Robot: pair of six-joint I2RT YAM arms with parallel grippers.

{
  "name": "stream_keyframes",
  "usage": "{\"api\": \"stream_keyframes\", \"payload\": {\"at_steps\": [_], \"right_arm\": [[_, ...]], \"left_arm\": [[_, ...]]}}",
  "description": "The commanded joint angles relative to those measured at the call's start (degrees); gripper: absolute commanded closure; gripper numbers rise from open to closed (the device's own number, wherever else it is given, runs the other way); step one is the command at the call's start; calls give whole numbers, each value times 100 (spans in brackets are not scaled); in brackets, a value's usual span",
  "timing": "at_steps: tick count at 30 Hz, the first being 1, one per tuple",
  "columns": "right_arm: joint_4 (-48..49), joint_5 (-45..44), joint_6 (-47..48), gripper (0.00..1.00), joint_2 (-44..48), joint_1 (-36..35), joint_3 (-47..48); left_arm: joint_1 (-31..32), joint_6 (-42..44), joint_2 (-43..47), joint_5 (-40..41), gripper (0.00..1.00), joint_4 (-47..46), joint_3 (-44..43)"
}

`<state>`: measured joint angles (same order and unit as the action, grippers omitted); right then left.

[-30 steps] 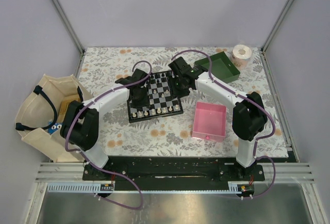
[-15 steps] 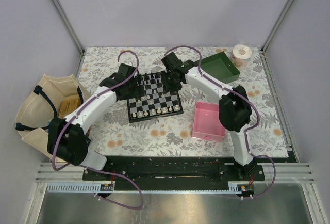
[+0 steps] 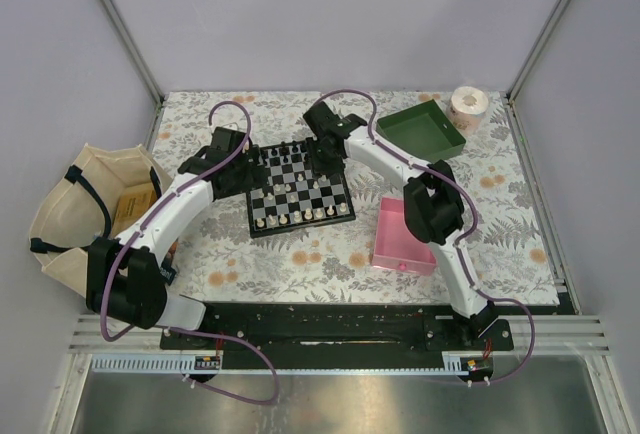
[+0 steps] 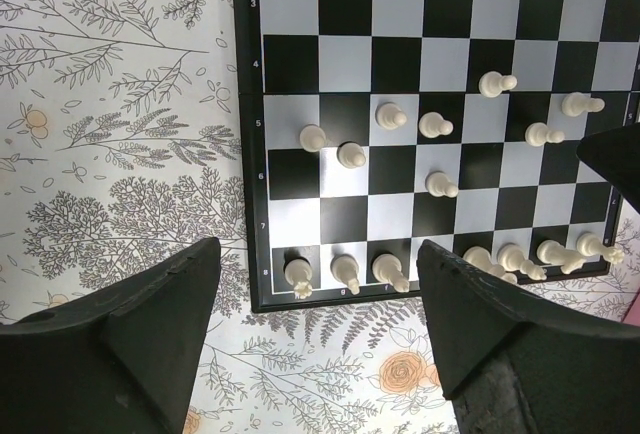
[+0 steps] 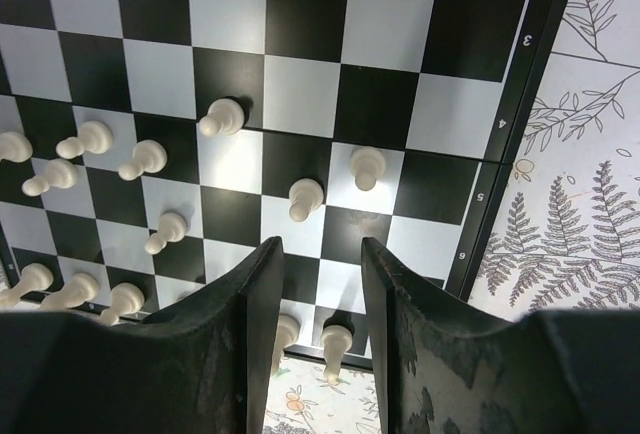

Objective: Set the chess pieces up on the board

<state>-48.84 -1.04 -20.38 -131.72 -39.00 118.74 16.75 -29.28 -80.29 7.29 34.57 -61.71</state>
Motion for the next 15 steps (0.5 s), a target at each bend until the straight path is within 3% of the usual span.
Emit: {"api": "stream_keyframes", "payload": {"at_steps": [1,15], "right_arm": [[-135,-256,8,54,-108,-46,343],[-152,-318,-124,55,-424,-2,686]], "left_arm": [[-49,89,189,-157,17,-240,36],[-76,124,110,-289,19,-214,-34]]}}
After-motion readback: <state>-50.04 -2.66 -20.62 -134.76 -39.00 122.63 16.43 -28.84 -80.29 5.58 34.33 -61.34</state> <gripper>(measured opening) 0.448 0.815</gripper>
